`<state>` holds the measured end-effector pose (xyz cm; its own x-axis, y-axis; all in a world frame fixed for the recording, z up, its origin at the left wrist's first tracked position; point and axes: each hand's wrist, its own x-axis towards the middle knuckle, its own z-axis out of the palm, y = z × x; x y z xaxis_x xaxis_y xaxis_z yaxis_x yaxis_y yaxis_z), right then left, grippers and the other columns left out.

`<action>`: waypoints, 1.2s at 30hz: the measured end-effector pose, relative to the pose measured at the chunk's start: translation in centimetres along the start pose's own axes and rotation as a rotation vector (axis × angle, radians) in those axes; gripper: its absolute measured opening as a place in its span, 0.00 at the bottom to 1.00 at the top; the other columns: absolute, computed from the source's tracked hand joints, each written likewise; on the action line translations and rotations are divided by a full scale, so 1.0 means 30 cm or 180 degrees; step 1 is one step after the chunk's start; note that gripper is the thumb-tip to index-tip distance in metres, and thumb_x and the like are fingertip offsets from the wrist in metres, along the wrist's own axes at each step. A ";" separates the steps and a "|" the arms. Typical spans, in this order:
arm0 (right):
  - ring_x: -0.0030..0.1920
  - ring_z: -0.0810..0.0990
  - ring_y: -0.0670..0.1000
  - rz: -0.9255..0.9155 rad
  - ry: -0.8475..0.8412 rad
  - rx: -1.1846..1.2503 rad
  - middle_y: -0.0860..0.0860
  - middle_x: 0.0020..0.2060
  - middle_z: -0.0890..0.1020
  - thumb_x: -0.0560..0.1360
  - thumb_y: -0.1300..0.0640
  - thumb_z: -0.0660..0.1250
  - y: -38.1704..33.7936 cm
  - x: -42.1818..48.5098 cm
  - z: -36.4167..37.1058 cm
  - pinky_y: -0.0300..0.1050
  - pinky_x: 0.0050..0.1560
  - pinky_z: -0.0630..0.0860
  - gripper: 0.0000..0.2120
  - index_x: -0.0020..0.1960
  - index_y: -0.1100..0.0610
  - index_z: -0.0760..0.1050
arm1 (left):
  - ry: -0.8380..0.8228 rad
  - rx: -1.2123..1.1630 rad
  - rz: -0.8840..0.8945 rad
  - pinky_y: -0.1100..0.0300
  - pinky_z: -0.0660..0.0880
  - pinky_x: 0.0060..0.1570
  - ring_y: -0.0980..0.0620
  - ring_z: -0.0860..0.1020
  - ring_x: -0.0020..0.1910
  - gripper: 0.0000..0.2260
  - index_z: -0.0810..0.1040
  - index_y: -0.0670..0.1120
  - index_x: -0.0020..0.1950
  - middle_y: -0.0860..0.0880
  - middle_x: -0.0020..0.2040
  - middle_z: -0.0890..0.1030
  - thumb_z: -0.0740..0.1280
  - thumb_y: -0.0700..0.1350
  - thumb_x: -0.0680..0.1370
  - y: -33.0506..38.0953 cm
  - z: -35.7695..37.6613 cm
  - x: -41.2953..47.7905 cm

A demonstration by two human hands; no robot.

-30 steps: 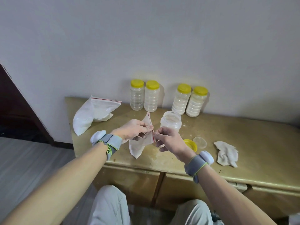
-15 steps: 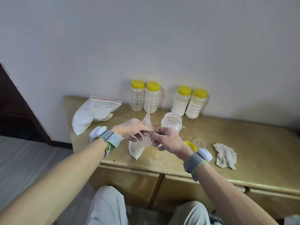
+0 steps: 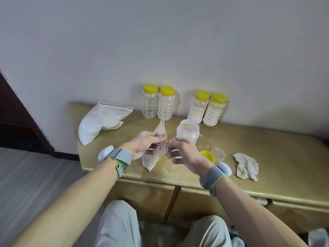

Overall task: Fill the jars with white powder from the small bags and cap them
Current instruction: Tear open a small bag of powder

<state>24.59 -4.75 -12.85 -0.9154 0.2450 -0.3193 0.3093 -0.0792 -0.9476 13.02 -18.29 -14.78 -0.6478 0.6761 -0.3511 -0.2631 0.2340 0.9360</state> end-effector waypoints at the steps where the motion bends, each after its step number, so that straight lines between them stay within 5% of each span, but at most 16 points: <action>1: 0.31 0.76 0.50 -0.0003 0.0008 -0.0020 0.49 0.32 0.78 0.78 0.61 0.65 0.002 0.002 0.003 0.40 0.30 0.70 0.05 0.43 0.57 0.75 | 0.0066 0.0071 0.0014 0.63 0.69 0.35 0.56 0.75 0.31 0.09 0.81 0.47 0.44 0.53 0.35 0.78 0.72 0.51 0.78 -0.006 0.001 -0.001; 6: 0.32 0.76 0.50 -0.0042 0.0045 -0.0161 0.49 0.33 0.79 0.78 0.61 0.66 0.000 0.012 0.020 0.40 0.31 0.70 0.03 0.45 0.57 0.75 | 0.0230 0.0178 0.0059 0.60 0.69 0.37 0.55 0.76 0.32 0.08 0.80 0.51 0.39 0.54 0.36 0.78 0.72 0.49 0.78 0.001 -0.024 -0.016; 23: 0.31 0.76 0.50 -0.0158 0.0115 -0.0471 0.50 0.32 0.77 0.77 0.62 0.66 -0.015 0.015 0.016 0.42 0.33 0.70 0.04 0.43 0.58 0.74 | 0.0244 0.0859 0.0094 0.60 0.71 0.40 0.54 0.77 0.31 0.04 0.81 0.50 0.45 0.55 0.35 0.79 0.69 0.49 0.76 0.055 -0.009 -0.020; 36: 0.37 0.79 0.49 -0.0361 0.0249 -0.0834 0.53 0.42 0.82 0.78 0.52 0.70 -0.005 0.009 -0.007 0.45 0.37 0.80 0.08 0.50 0.58 0.77 | 0.0171 0.0777 0.0115 0.61 0.71 0.41 0.55 0.77 0.33 0.05 0.81 0.48 0.44 0.53 0.37 0.80 0.67 0.45 0.79 0.024 -0.006 -0.034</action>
<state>24.36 -4.48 -12.79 -0.9285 0.3126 -0.2006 0.2715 0.2025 -0.9409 13.37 -18.92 -13.77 -0.6925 0.6504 -0.3121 -0.0628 0.3767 0.9242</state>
